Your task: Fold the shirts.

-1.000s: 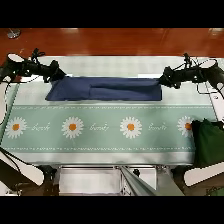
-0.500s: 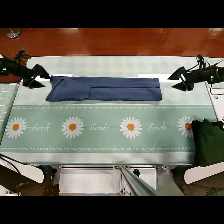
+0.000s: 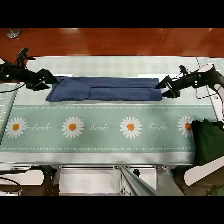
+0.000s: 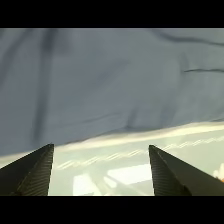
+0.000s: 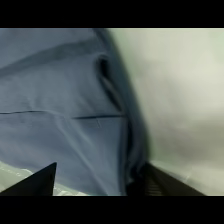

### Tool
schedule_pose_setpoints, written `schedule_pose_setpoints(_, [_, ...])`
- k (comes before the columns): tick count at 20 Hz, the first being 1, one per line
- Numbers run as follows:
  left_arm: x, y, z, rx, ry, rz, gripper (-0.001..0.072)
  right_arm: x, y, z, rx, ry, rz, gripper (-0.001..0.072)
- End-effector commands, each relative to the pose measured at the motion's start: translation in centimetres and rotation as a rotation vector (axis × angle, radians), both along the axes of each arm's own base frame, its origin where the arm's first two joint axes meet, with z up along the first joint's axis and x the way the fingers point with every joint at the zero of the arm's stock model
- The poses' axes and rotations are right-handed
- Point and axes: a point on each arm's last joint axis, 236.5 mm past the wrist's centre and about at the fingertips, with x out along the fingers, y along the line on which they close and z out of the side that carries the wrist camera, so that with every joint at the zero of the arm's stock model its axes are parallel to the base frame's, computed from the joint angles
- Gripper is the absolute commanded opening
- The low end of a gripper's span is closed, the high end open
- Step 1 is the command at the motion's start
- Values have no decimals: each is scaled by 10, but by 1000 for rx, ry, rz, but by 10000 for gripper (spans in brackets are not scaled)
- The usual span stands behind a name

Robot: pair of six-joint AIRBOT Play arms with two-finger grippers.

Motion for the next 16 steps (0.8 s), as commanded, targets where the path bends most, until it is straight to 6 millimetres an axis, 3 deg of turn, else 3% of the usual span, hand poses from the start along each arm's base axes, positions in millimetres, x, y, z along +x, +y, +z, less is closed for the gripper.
schedule_pose_setpoints(1, [12, -38, 7, 7, -92, -49, 698, 11, 24, -3, 21, 2, 12, 580])
schedule_pose_setpoints(3, [13, -61, 10, -6, -110, -82, 696, 15, 32, 3, 20, -46, 59, 61])
schedule_pose_setpoints(4, [10, -71, 10, -8, -108, -108, 664, 17, 34, 13, 24, -84, 91, 23])
schedule_pose_setpoints(6, [3, -89, 10, -14, -96, -153, 127, 19, 23, 40, -12, -147, 112, 22])
schedule_pose_setpoints(7, [-1, -99, 10, -15, -96, -177, 21, 17, 22, 62, -17, -193, 130, 22])
schedule_pose_setpoints(11, [-15, -160, 12, -7, -144, -326, 20, -29, 1, 132, -225, -330, 241, 22])
schedule_pose_setpoints(16, [-53, -280, 15, -34, -237, -487, 18, -111, -1, 184, -331, -439, 224, 22])
